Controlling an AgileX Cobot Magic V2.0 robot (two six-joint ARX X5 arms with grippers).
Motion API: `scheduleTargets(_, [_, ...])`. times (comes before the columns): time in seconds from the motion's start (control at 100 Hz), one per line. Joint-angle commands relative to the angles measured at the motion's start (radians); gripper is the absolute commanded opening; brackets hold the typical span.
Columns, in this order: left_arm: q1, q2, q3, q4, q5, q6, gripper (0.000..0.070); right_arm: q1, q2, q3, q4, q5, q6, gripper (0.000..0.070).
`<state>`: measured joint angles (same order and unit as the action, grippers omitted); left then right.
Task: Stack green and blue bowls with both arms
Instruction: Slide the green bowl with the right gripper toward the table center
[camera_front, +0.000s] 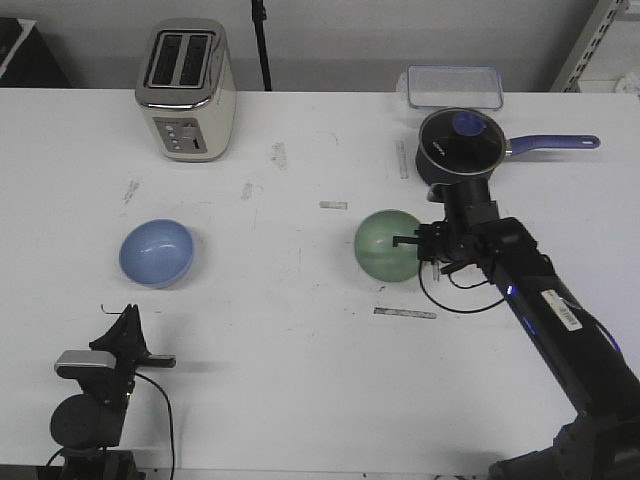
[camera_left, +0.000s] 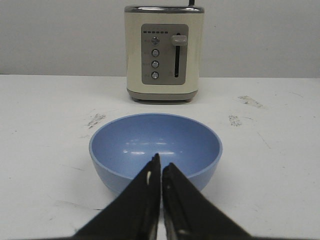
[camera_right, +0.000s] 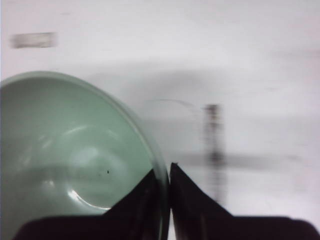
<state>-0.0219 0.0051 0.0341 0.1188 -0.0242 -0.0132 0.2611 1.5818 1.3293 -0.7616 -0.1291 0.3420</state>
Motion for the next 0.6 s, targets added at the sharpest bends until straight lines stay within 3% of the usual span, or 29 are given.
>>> scheduleTargets(0.0, [-0.001,-0.002,-0.023,0.013,-0.002,0.001,0.0001,0.046,0.026,0.021,0.022,0.005,0.085,0.0007])
scheduleTargets(0.4, [-0.001,-0.002,-0.023,0.013,-0.002,0.001,0.0001,0.220,0.112,0.022,0.117,0.044,0.212,0.0007])
scheduleTargets(0.59, [-0.001,-0.002,-0.023,0.013,-0.002,0.001,0.0001,0.241,0.138,0.022,0.134,0.055,0.221,0.0007])
